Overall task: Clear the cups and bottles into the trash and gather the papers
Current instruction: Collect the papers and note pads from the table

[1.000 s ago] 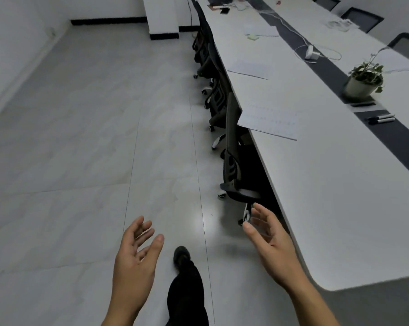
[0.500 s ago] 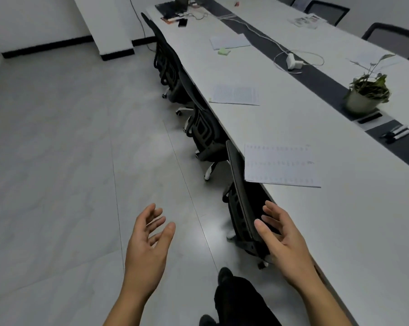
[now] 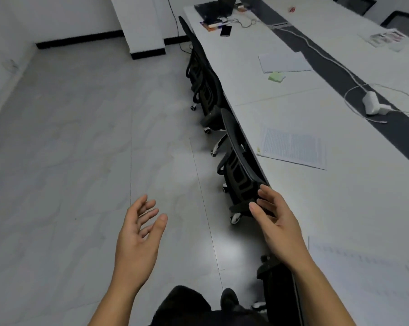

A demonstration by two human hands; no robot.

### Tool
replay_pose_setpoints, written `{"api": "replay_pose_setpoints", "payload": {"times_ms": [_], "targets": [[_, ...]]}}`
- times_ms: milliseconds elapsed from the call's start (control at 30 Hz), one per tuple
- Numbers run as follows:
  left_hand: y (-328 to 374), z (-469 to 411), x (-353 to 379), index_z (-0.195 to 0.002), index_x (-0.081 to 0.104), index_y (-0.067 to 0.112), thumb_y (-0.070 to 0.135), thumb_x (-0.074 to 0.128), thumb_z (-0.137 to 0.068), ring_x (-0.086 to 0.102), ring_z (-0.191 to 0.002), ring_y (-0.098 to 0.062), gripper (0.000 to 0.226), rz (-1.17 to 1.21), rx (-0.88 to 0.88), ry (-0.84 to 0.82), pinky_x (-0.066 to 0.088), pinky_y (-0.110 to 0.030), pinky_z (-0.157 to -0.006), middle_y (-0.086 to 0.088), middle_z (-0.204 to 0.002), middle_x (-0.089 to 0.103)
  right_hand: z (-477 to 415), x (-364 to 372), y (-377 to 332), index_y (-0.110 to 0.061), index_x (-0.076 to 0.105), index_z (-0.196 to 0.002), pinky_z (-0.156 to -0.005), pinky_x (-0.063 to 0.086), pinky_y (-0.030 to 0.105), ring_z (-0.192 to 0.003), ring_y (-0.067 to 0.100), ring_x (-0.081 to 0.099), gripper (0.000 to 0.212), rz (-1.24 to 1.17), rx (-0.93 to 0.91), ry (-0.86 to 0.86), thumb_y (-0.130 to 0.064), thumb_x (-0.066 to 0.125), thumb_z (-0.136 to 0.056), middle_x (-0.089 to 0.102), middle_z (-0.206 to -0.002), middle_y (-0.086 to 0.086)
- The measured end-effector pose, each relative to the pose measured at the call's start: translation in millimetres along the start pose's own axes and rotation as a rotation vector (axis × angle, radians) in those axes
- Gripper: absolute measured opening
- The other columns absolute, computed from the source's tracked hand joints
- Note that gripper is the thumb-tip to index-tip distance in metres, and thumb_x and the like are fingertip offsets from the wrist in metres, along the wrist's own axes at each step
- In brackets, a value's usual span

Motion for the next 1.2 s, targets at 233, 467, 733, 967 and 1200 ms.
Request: {"api": "replay_pose_setpoints", "payload": {"times_ms": [233, 467, 733, 967, 1200], "targets": [[-29.5, -196.2, -10.7, -0.138, 0.048, 0.029, 0.021, 0.065, -0.092, 0.059, -0.116, -0.001, 0.049, 0.044, -0.116, 0.108, 0.043, -0.016, -0.088, 0.012, -0.128, 0.061, -184.3, 92.3, -9.8, -0.043, 0.050, -0.133, -0.090, 0.044, 0.014, -0.120, -0.008, 0.054, 0.046, 0.077, 0.052, -0.105, -0.032, 0.068, -0.091, 0.056, -0.131, -0.026], [5.1, -441.4, -5.8, -0.136, 0.049, 0.030, 0.022, 0.064, -0.094, 0.058, -0.106, 0.013, 0.045, -0.029, -0.112, -0.012, 0.043, 0.000, -0.073, 0.017, -0.123, 0.061, -373.1, 178.5, -60.0, -0.037, 0.051, -0.135, -0.088, 0.047, 0.013, -0.116, -0.010, 0.055, 0.049, 0.097, 0.102, -0.041, -0.026, 0.069, -0.090, 0.055, -0.134, -0.021], [100.7, -673.1, 73.9, -0.135, 0.049, 0.030, 0.024, 0.063, -0.094, 0.061, -0.109, 0.004, 0.044, -0.100, 0.035, -0.254, 0.046, -0.018, -0.089, 0.018, -0.121, 0.061, -532.6, 178.0, -104.0, -0.037, 0.050, -0.138, -0.077, 0.048, 0.009, -0.115, -0.010, 0.055, 0.049, 0.001, 0.148, 0.251, -0.033, 0.067, -0.092, 0.057, -0.132, -0.022], [126.2, -818.8, 207.9, -0.136, 0.045, 0.031, 0.023, 0.061, -0.095, 0.060, -0.106, 0.009, 0.044, -0.217, 0.084, -0.503, 0.048, -0.012, -0.086, 0.016, -0.123, 0.060, -676.6, 144.0, -79.4, -0.039, 0.050, -0.136, -0.081, 0.044, 0.011, -0.116, -0.008, 0.054, 0.048, -0.109, 0.237, 0.478, -0.037, 0.067, -0.091, 0.056, -0.133, -0.023], [187.2, -932.8, 324.2, -0.141, 0.042, 0.032, 0.022, 0.063, -0.095, 0.058, -0.114, 0.004, 0.052, -0.281, 0.187, -0.751, 0.046, -0.005, -0.082, 0.017, -0.126, 0.058, -777.2, 96.4, -98.5, -0.033, 0.048, -0.141, -0.081, 0.043, 0.011, -0.121, 0.001, 0.054, 0.050, -0.109, 0.303, 0.629, -0.036, 0.064, -0.093, 0.054, -0.136, -0.016]]}}
Point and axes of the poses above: each hand's wrist, its own z-axis away from the middle knuckle, its own x-axis out of the palm, y = z × x, the point moved 1 cm from there along -z, towards the middle knuckle
